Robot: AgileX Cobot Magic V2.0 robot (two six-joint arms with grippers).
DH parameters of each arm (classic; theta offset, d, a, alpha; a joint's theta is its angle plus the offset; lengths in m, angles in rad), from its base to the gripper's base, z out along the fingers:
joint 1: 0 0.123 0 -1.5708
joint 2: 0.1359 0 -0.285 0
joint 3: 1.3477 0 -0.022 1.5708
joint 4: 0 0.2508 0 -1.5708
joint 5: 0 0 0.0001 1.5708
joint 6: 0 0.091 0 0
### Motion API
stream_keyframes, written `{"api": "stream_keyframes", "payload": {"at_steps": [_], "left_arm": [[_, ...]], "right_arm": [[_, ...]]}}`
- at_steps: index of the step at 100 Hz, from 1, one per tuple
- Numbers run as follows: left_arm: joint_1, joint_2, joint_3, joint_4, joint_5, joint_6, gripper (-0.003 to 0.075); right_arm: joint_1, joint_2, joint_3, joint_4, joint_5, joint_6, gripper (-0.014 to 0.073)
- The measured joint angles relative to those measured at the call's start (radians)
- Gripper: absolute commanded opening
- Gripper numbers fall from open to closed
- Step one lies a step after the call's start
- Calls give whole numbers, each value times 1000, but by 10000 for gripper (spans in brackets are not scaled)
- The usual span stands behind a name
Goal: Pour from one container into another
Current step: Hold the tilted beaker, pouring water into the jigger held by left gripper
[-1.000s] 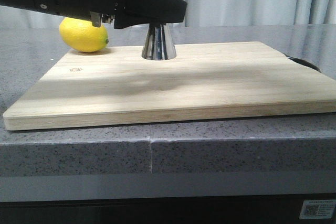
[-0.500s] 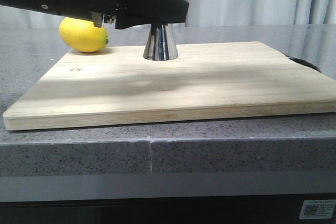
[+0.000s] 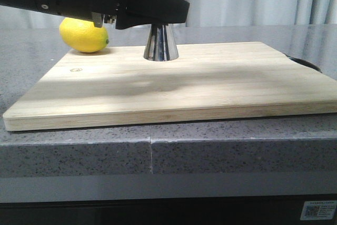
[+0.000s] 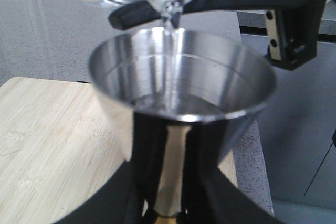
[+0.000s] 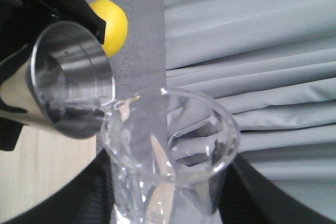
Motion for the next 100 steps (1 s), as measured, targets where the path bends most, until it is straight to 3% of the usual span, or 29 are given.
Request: {"api": "stream_keyframes", "payload": {"at_steps": [100], "left_arm": [[0,0,0,0,0,0,18]], "right_arm": [[15,-2,-52,-62,9,0,206]]}}
